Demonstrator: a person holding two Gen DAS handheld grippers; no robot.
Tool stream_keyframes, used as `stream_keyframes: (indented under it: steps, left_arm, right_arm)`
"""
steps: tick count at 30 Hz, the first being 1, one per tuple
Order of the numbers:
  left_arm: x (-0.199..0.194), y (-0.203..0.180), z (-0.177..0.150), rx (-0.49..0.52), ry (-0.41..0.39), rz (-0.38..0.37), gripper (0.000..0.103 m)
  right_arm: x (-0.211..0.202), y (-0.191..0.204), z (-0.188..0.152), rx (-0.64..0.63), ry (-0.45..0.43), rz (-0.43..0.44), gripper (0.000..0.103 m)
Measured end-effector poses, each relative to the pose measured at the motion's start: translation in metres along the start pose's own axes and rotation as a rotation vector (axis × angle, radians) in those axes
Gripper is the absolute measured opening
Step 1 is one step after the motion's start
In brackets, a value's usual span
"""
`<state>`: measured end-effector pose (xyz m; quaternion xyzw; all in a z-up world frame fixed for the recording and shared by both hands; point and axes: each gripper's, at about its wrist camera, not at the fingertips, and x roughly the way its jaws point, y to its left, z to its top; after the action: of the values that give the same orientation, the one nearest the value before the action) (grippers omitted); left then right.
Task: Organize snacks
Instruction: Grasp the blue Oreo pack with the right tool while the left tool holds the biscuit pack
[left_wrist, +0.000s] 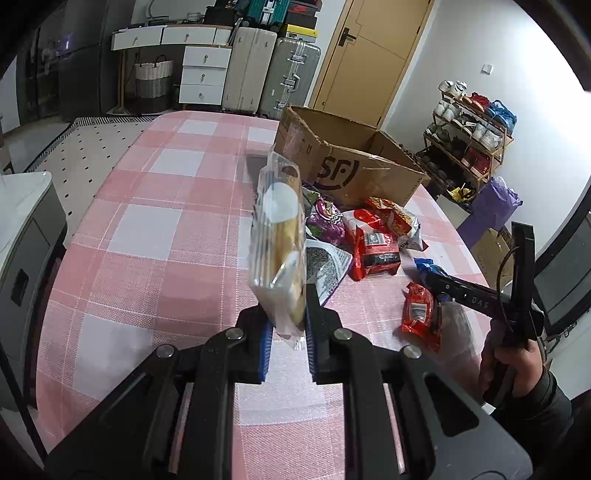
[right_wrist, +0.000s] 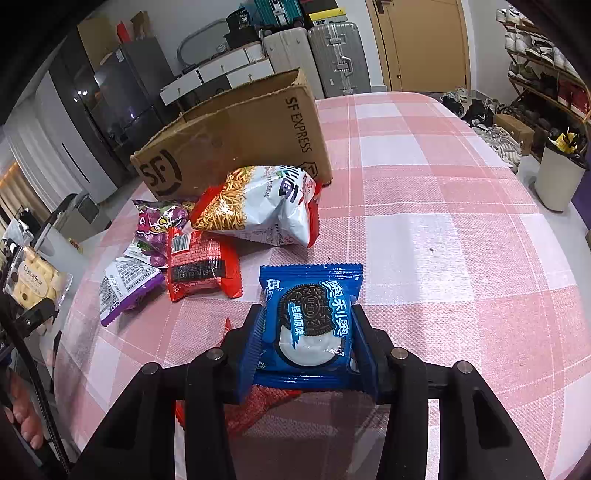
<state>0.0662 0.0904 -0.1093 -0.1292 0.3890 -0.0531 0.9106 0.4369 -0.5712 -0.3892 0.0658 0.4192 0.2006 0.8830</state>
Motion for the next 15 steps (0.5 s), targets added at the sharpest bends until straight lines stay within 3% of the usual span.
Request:
stream_keyframes:
  steps: [15]
  left_arm:
    - [-0.008, -0.027, 0.006, 0.05, 0.003, -0.004, 0.012]
  right_arm:
    - [-0.047, 0.005, -0.004, 0.01, -0.086, 0.136, 0.046]
